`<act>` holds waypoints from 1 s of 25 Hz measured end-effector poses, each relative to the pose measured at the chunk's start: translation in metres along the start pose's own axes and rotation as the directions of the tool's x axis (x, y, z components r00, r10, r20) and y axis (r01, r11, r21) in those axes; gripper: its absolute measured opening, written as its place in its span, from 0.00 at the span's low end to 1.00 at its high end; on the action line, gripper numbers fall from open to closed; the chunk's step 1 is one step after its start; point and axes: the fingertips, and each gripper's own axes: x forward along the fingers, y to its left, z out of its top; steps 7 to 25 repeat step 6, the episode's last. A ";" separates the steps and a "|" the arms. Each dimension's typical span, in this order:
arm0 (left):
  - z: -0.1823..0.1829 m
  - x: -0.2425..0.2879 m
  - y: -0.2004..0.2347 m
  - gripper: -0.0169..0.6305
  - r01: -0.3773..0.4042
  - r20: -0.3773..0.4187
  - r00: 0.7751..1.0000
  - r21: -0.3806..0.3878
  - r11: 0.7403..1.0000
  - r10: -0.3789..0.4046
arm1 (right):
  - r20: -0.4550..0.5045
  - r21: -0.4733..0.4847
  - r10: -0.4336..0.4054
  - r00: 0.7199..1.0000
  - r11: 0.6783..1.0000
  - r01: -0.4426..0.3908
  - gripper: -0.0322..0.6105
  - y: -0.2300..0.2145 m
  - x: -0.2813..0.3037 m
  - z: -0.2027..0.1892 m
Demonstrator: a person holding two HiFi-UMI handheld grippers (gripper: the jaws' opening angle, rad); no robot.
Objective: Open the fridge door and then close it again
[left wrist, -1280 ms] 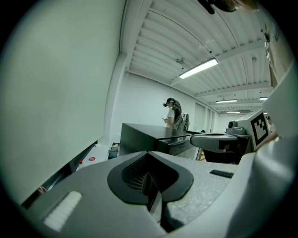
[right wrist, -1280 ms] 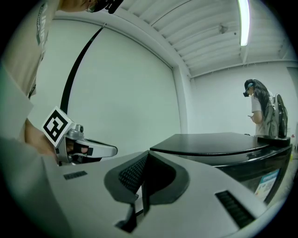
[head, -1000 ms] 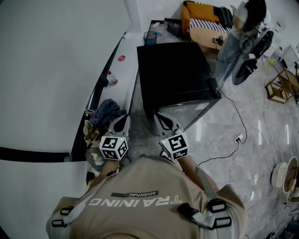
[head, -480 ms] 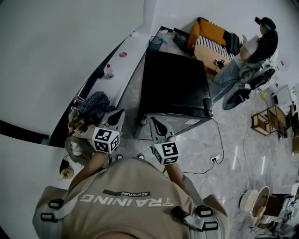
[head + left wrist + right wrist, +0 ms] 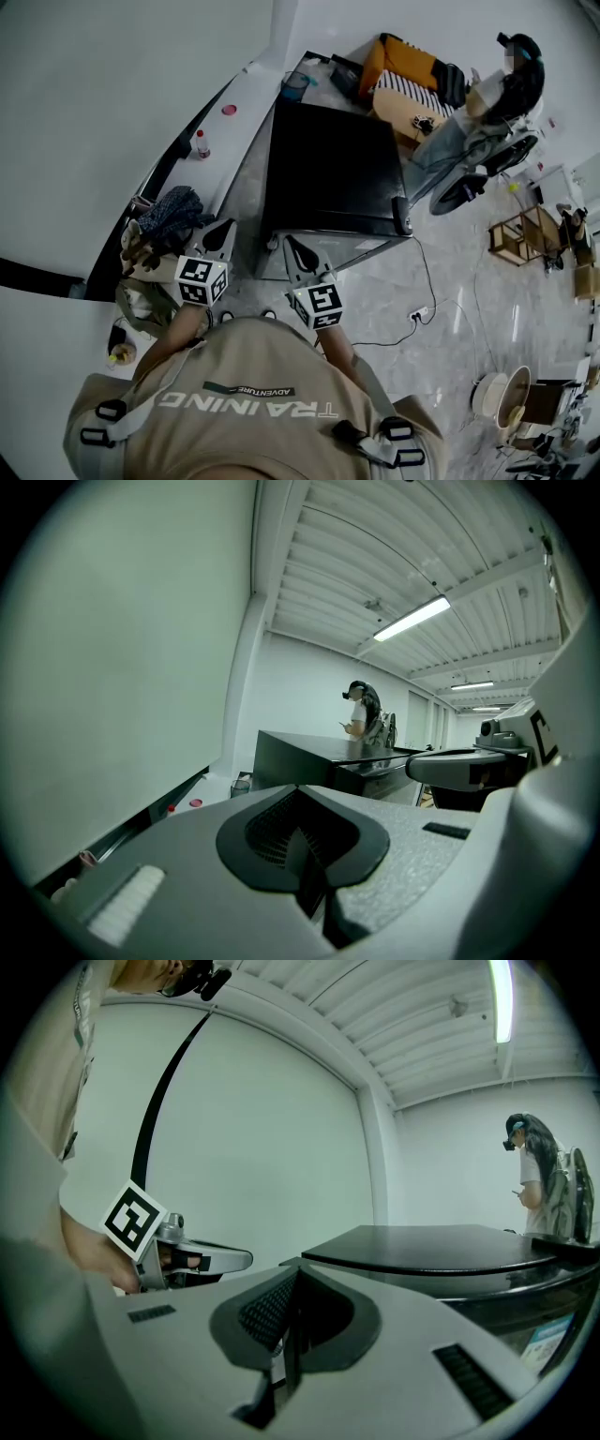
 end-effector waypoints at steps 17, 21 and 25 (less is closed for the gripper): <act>0.011 0.018 -0.009 0.03 0.033 0.008 0.999 0.031 0.999 -0.033 | 0.013 0.026 -0.019 1.000 0.999 0.019 0.04 -0.012 0.001 0.004; 0.011 0.018 -0.009 0.03 0.033 0.008 0.999 0.031 0.999 -0.033 | 0.013 0.026 -0.019 1.000 0.999 0.019 0.04 -0.012 0.001 0.004; 0.011 0.018 -0.009 0.03 0.033 0.008 0.999 0.031 0.999 -0.033 | 0.013 0.026 -0.019 1.000 0.999 0.019 0.04 -0.012 0.001 0.004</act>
